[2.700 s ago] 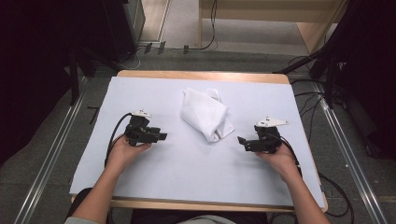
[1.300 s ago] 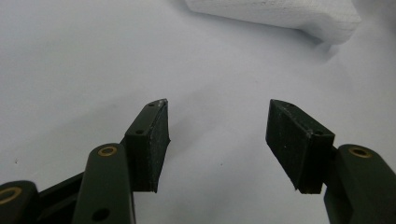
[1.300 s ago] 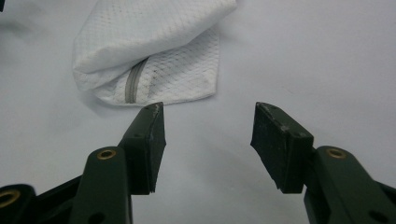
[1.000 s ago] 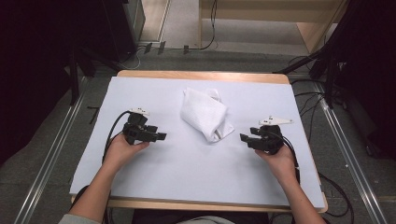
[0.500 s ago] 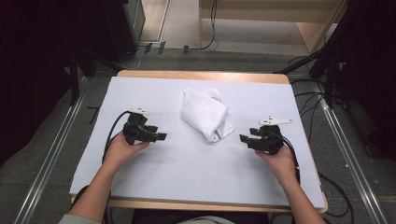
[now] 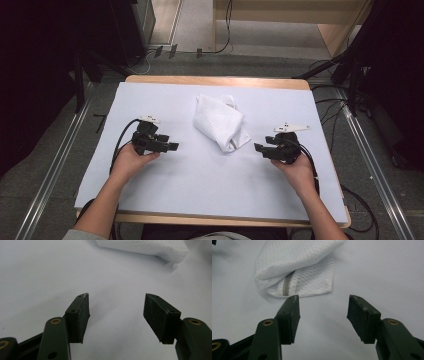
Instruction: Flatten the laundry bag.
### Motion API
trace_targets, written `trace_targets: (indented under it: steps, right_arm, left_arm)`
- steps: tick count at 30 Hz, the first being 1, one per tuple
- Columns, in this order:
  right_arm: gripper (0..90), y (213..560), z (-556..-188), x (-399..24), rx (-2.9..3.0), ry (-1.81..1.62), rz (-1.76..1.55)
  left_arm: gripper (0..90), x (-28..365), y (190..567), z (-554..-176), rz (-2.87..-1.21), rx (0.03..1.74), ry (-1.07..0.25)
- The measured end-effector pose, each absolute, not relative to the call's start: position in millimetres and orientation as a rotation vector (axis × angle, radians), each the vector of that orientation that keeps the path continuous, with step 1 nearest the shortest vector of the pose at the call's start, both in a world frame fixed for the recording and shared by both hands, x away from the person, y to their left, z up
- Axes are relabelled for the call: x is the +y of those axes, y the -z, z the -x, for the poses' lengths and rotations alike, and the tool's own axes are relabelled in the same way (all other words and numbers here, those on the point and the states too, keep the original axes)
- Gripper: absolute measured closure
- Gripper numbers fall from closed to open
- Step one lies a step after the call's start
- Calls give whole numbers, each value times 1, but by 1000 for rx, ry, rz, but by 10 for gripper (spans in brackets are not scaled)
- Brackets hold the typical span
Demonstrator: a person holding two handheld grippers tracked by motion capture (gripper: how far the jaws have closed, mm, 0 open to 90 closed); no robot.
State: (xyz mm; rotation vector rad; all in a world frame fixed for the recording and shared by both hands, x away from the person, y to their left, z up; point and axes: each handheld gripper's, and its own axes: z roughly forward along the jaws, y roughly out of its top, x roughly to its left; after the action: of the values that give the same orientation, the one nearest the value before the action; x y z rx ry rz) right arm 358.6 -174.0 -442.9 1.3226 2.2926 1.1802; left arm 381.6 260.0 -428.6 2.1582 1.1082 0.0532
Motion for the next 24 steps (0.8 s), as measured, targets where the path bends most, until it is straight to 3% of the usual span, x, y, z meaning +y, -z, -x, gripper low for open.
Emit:
trace_targets:
  steps: [24]
  right_arm:
    - [435, 426, -405, -132, 2302, -1206, -1344]
  left_arm:
    - [385, 263, 424, -378, -2167, 1099, -58]
